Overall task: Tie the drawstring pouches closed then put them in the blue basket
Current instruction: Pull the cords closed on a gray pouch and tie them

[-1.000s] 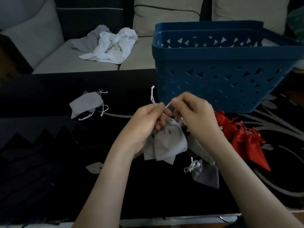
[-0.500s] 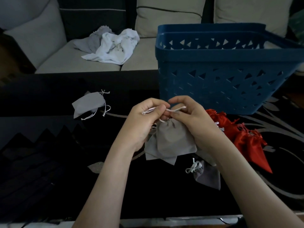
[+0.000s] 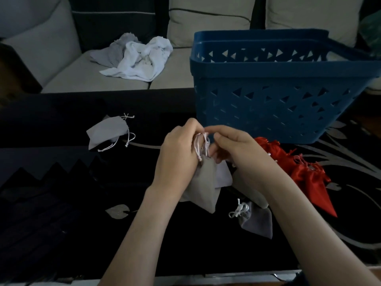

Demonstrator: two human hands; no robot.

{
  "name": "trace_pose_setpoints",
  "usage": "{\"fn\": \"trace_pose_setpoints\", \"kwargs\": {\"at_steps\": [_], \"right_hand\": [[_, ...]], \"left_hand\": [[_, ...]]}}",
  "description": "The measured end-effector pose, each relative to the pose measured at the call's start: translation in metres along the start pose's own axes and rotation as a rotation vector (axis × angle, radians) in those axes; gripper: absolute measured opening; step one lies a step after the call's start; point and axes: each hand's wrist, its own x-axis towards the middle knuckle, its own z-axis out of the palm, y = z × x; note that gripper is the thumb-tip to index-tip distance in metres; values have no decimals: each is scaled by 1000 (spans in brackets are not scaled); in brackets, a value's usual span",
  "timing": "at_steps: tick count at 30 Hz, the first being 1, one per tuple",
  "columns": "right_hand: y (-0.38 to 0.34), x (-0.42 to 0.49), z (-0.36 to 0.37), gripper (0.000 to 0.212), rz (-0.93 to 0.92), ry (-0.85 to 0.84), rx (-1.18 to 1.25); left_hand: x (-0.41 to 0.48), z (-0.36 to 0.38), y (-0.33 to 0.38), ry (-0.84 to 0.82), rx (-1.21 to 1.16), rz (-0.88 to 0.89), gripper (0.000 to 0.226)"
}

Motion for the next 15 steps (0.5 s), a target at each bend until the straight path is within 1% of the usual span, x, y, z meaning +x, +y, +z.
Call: {"fn": "trace_pose_setpoints", "kwargs": {"at_steps": [1, 4, 6, 7, 12, 15], "right_hand": [[-1, 1, 0, 29, 10, -12, -25], [-3, 2, -1, 25, 51, -33, -54], [-3, 1, -1, 26, 83, -41, 17], [-3, 1, -1, 27, 90, -37, 57], [-5, 2, -7, 28, 100, 55, 234], [-3, 6, -8, 30, 109, 195, 308]], "left_hand": [[-1, 2, 2, 17, -5, 23, 23], [0, 8, 0, 137, 92, 110, 20], [2, 9, -2, 202, 140, 136, 20], [3, 9, -3, 209, 155, 141, 20], [4, 7, -6, 114, 144, 179, 15], [4, 7, -1, 96, 108, 177, 21]]}}
